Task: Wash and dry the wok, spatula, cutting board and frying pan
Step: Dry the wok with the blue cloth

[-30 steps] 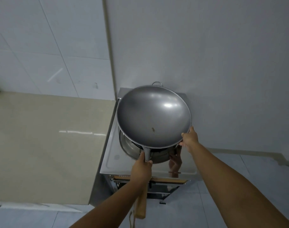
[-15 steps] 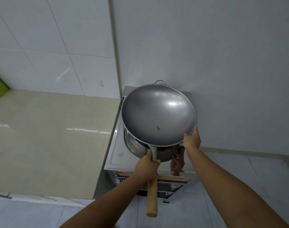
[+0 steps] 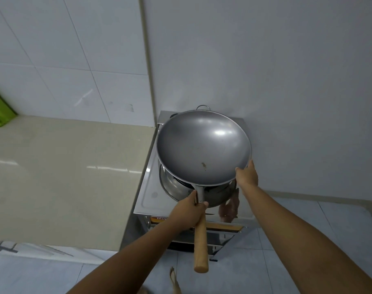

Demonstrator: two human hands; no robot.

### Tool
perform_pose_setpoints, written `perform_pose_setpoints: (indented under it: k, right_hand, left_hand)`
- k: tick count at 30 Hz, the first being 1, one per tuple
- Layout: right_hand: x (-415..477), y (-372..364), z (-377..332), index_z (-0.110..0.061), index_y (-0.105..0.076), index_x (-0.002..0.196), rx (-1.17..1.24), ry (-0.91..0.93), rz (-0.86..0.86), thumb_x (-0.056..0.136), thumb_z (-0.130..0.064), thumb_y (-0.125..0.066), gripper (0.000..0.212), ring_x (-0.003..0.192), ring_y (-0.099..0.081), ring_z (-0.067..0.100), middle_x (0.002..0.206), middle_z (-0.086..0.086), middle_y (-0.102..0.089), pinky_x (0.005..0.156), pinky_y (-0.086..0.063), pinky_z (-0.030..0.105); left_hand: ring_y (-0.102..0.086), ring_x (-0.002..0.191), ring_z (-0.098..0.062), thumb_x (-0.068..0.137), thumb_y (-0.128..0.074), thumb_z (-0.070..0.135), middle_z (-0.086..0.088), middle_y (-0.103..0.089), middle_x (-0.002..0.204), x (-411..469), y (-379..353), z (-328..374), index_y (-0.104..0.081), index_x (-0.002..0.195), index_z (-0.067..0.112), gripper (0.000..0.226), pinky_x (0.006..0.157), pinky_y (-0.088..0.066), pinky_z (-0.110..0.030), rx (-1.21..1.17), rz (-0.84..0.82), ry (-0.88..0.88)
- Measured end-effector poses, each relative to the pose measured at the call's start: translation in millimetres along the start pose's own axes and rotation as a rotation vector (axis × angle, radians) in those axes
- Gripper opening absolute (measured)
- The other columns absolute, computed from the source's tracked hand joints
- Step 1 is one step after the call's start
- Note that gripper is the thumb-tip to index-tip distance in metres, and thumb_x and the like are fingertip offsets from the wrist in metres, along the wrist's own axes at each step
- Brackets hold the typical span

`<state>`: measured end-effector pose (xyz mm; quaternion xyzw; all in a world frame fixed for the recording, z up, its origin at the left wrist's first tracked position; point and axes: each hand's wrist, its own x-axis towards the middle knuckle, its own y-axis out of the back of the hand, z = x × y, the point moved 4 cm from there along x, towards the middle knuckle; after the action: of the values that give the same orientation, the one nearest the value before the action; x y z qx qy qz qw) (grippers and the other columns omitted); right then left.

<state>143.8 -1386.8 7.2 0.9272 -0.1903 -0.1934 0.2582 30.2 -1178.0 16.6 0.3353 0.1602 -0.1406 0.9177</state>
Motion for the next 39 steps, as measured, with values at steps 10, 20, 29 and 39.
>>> perform_pose_setpoints:
  k: [10,20,29,39]
  right_hand:
    - [-61.3,-59.7,-81.7,-0.012,-0.021,0.154,-0.691,0.574,-0.161,0.099,-0.026,-0.041,0.06,0.149,-0.007,0.033,0.164,0.007,-0.009,0.121,-0.012,0.047]
    - [-167.5,-212.1,-110.8,-0.012,-0.012,0.156,-1.016,0.805,-0.687,0.101,-0.034,-0.03,0.062,0.15,0.003,0.032,0.164,0.005,-0.002,0.121,-0.002,0.05]
    - [-291.0,-343.0,-134.9,-0.01,-0.01,0.156,-1.109,0.854,-0.929,0.104,-0.031,-0.024,0.058,0.15,0.007,0.027,0.164,0.003,0.003,0.121,0.0,0.043]
    - [-430.5,-492.5,-182.6,-0.009,-0.011,0.156,-1.124,0.95,-1.015,0.105,-0.032,-0.024,0.058,0.15,0.005,0.028,0.164,0.005,0.001,0.121,-0.001,0.043]
  left_hand:
    - [-0.038,0.137,-0.019,0.102,-0.035,0.042,-0.003,-0.04,0.15,1.2,64.1,-33.8,-0.036,0.145,0.019,0.049,0.113,-0.033,-0.04,0.388,0.34,-0.025]
    - [-0.001,0.15,-0.026,0.105,-0.018,0.041,-0.008,-0.005,0.163,-54.9,155.6,-160.4,-0.008,0.155,0.012,0.059,0.12,-0.008,-0.046,0.554,0.322,0.383]
    - [-0.002,0.15,-0.026,0.105,-0.018,0.043,-0.009,-0.005,0.163,-154.4,229.0,-299.9,-0.008,0.155,0.011,0.06,0.12,-0.008,-0.045,0.454,0.336,0.619]
    - [-0.002,0.15,-0.025,0.104,-0.019,0.043,-0.008,-0.006,0.163,-244.8,337.3,-447.9,-0.009,0.155,0.012,0.06,0.12,-0.009,-0.045,0.41,0.363,0.718]
